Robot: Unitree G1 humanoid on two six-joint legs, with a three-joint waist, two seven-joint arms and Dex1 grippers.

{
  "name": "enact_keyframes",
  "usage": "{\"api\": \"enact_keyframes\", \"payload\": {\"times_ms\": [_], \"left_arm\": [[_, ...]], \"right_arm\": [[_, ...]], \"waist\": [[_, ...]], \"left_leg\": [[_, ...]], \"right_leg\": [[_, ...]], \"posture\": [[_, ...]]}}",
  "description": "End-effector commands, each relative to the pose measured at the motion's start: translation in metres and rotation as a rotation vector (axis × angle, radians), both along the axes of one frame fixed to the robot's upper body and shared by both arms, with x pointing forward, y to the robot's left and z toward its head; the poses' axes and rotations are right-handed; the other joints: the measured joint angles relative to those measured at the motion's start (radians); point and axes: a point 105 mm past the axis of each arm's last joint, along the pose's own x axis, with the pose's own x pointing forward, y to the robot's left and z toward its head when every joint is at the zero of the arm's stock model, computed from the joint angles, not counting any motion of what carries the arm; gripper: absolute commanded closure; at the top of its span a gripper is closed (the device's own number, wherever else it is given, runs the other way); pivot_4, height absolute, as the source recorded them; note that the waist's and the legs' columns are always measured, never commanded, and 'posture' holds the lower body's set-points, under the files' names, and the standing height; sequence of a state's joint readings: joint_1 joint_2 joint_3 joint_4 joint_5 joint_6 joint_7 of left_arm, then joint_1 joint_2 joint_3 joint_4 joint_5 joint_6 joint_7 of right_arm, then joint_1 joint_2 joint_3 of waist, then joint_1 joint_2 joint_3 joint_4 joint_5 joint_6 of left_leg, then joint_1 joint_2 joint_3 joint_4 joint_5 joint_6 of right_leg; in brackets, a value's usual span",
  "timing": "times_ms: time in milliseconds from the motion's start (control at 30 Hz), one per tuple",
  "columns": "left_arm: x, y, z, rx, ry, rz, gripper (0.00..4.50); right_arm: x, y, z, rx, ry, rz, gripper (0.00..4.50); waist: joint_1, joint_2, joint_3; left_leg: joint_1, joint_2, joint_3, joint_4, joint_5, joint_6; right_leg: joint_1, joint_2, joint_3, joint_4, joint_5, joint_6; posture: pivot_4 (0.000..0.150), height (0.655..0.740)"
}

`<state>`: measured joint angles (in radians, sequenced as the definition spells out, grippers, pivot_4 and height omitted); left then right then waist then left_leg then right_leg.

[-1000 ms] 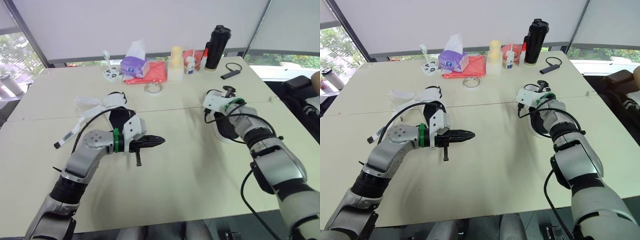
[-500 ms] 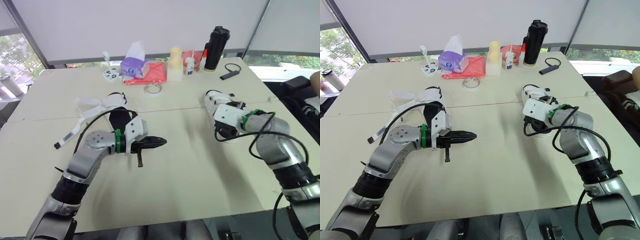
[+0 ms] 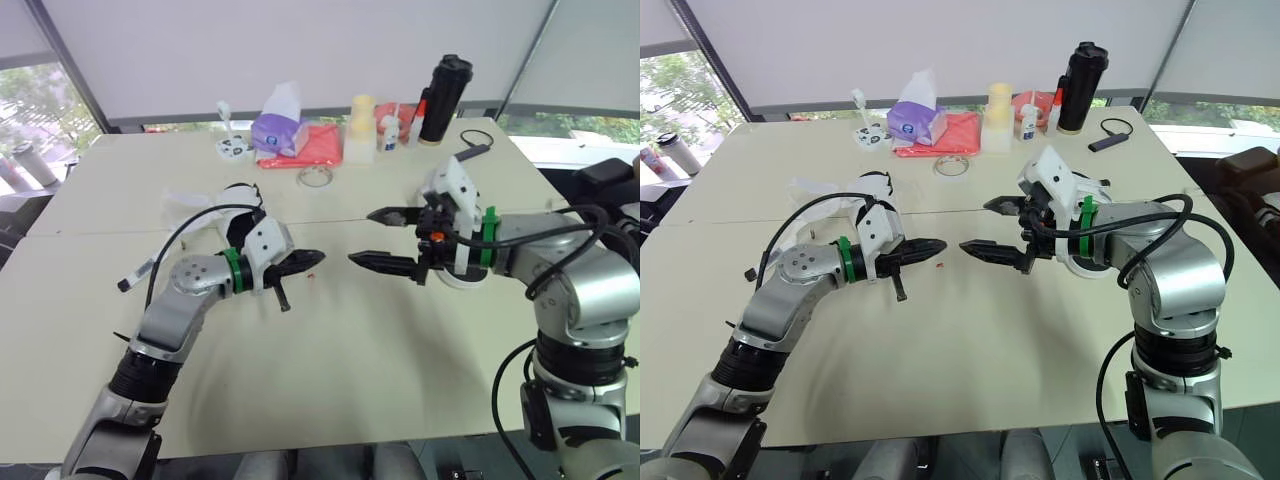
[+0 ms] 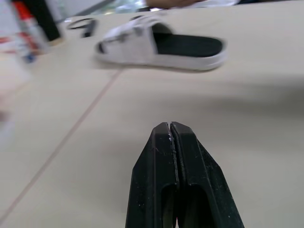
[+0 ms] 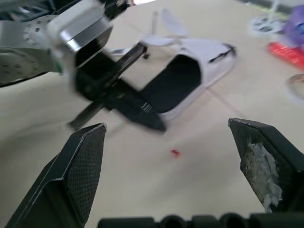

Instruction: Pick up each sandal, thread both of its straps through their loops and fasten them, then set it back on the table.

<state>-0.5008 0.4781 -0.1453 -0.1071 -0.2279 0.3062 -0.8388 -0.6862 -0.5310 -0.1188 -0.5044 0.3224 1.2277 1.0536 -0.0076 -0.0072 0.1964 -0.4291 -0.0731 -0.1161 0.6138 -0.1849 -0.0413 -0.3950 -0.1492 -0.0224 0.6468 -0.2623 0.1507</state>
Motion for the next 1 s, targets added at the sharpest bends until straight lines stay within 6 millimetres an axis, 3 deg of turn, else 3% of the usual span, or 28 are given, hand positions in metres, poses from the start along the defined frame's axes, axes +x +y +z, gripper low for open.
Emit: {"api": "enact_keyframes", "payload": {"times_ms": [33,267,300,400,600,800,1000], "left_arm": [[0.009,0.012,0.016,0.063,-0.141,0.087,4.50],[0.029,0.038,0.013,0.323,-0.350,0.269,4.50],[0.037,0.046,0.018,0.376,-0.421,0.343,4.25],[0.047,0.062,0.031,0.477,-0.553,0.479,3.17],[0.052,0.076,0.034,0.556,-0.618,0.591,0.09],[0.055,0.078,0.029,0.611,-0.630,0.645,0.03],[0.061,0.088,0.015,0.659,-0.597,0.712,0.03]], "right_arm": [[-0.004,-0.002,0.004,0.002,-0.025,-0.009,0.07],[-0.001,0.002,-0.003,0.029,-0.004,-0.019,0.07],[0.001,0.003,-0.006,0.026,-0.003,-0.026,0.02],[0.003,0.003,-0.011,0.013,-0.004,-0.036,0.00],[0.004,0.003,-0.013,0.014,0.002,-0.028,0.00],[-0.004,0.013,-0.013,-0.035,-0.022,0.075,0.00],[0.001,0.017,-0.010,-0.040,-0.044,0.079,0.00]], "waist": [[-0.001,0.000,0.000],[-0.005,0.000,0.000],[-0.005,0.000,0.000],[-0.004,0.000,0.000],[-0.004,0.000,0.000],[-0.005,0.000,0.000],[-0.006,-0.001,0.000]], "left_leg": [[0.000,0.000,0.000,0.000,0.000,0.000],[0.000,0.000,0.001,-0.001,0.000,0.000],[0.000,0.000,0.001,-0.001,0.000,0.000],[0.000,0.000,0.001,-0.001,0.000,0.000],[0.000,0.000,0.001,-0.001,0.000,0.000],[0.000,0.000,0.001,-0.001,0.000,0.000],[0.000,0.000,0.000,-0.001,0.000,0.000]], "right_leg": [[0.000,0.000,0.000,0.000,0.000,0.000],[-0.001,0.000,0.000,0.000,0.000,0.000],[-0.001,0.000,0.000,0.000,0.000,0.000],[-0.001,0.001,0.000,0.000,0.000,0.000],[-0.001,0.000,0.000,0.000,0.000,0.000],[-0.001,0.001,0.000,0.000,0.000,0.000],[-0.001,0.001,0.000,0.001,0.000,0.000]], "posture": [[0.150,0.7400],[0.150,0.7400],[0.150,0.7400],[0.150,0.7400],[0.150,0.7400],[0.150,0.7400],[0.150,0.7400]]}}
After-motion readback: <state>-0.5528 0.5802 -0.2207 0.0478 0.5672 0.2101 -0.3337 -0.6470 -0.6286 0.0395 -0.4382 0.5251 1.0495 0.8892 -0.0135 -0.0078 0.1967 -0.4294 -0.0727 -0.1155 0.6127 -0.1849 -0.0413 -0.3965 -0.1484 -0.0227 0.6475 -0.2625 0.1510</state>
